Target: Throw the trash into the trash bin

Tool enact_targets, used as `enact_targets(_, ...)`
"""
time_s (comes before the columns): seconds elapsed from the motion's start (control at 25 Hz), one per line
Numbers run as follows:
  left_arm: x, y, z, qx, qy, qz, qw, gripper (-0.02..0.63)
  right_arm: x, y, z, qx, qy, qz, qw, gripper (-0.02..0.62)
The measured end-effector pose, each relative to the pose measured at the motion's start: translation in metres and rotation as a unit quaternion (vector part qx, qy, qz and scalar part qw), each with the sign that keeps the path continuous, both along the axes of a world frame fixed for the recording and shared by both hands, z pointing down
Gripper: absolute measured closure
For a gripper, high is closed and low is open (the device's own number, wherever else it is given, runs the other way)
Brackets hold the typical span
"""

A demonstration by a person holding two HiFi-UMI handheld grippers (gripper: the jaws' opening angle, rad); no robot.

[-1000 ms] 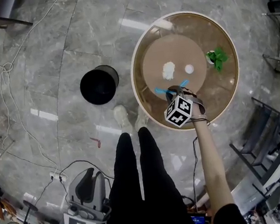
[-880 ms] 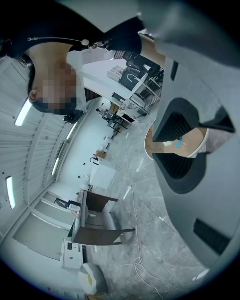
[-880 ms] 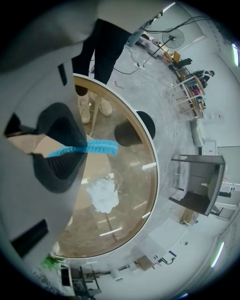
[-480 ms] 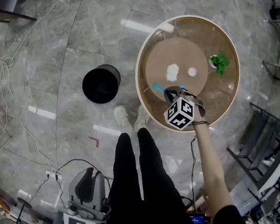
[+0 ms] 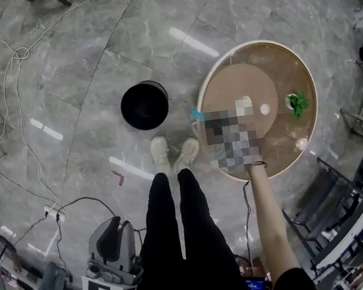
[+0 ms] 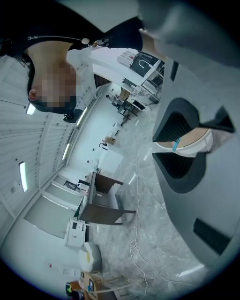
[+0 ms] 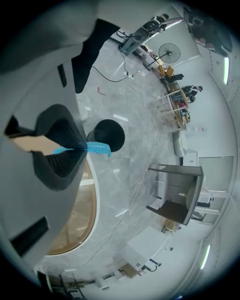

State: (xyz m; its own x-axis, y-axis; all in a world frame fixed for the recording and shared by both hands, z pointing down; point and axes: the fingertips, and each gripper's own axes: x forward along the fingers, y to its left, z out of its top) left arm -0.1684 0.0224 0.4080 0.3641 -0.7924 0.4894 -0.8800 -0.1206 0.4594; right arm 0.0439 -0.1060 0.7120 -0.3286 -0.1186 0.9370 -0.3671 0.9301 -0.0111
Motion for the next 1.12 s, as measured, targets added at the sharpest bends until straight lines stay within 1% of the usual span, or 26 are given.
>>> enact_targets(0.16, -0.019, 0.009, 0.001, -0.002, -0.003, -0.039, 0.9992, 0.534, -0.049, -0.007, -0.006, -0.002, -0.025, -0.025, 0.999, 0.583)
enact_targets(0.36, -0.05, 0.025, -0.001, -0.004, -0.002, -0.094, 0.9956, 0.534, -0.115, -0.004, -0.011, -0.007, -0.046, -0.074, 0.996, 0.583)
enact_targets(0.52, -0.078, 0.034, 0.0, -0.004, 0.002, -0.132, 0.9912, 0.534, -0.165, 0.005, -0.008, -0.015, -0.054, -0.119, 0.991, 0.583)
enact_targets(0.64, -0.096, 0.041, 0.001, 0.0, 0.005, -0.164, 0.9865, 0.534, -0.193, 0.013, -0.002, -0.018, -0.052, -0.15, 0.987, 0.571)
enact_targets(0.8, -0.11, 0.046, 0.001, 0.006, 0.012, -0.204, 0.979, 0.534, -0.213, 0.02, 0.005, -0.027, -0.048, -0.176, 0.983, 0.531)
enact_targets(0.88, -0.113, 0.053, 0.004, 0.004, 0.008, -0.209, 0.9779, 0.534, -0.218, 0.023, 0.006, -0.03, -0.047, -0.183, 0.982, 0.525)
enact_targets(0.96, -0.115, 0.047, 0.001, 0.011, 0.018, -0.216, 0.9761, 0.534, -0.219, 0.025, 0.006, -0.029, -0.045, -0.189, 0.981, 0.528)
enact_targets(1.04, -0.113, 0.049, 0.002, 0.011, 0.019, -0.215, 0.9763, 0.534, -0.218, 0.024, 0.004, -0.019, -0.046, -0.188, 0.981, 0.546)
enact_targets(1.12, -0.111, 0.046, 0.002, 0.014, 0.021, -0.21, 0.9774, 0.534, -0.216, 0.018, -0.003, 0.002, -0.058, -0.172, 0.983, 0.591)
